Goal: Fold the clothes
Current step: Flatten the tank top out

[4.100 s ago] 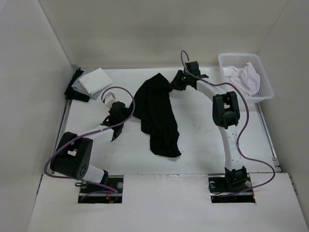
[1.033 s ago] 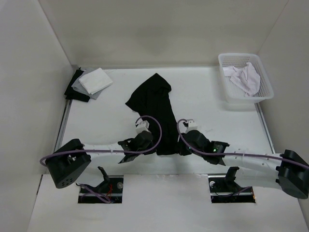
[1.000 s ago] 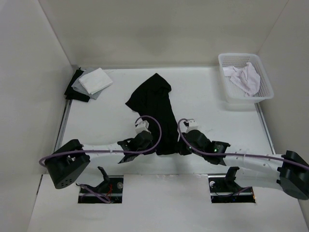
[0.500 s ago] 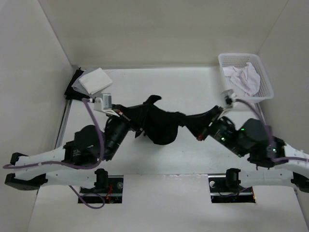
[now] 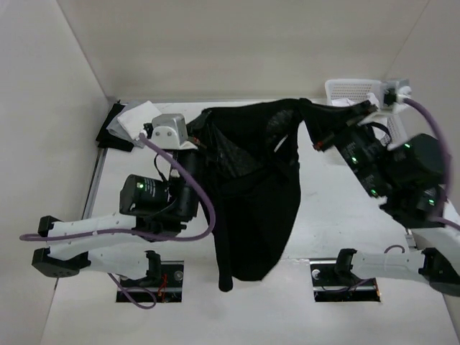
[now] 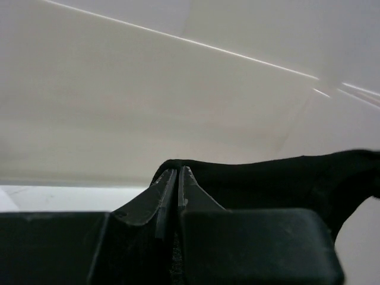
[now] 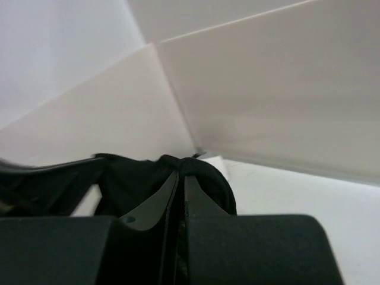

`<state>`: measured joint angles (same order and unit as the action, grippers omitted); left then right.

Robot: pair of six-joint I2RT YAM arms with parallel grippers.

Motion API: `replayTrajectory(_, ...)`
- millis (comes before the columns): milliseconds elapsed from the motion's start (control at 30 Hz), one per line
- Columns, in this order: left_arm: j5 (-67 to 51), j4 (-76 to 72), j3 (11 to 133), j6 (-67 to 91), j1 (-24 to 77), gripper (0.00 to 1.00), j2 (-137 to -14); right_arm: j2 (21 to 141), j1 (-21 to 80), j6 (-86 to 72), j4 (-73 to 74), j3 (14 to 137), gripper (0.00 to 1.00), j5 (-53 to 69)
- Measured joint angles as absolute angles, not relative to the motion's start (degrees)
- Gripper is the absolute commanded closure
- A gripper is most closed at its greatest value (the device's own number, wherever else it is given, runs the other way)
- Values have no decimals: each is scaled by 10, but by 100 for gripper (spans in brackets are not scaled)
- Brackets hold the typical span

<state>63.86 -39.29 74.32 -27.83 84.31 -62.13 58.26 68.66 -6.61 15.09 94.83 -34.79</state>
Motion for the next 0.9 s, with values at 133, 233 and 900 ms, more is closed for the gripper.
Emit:
replayTrajectory(133, 642, -433, 698, -278, 736, 97, -636, 620, 474, -128, 119, 875, 94, -203)
replayTrajectory(233, 639, -415, 633, -205, 657, 96, -666, 715, 344, -185, 79, 838, 94, -86)
replayTrajectory(900, 350, -44, 681, 251, 268, 67, -939, 922, 288, -321, 12, 672, 97, -6)
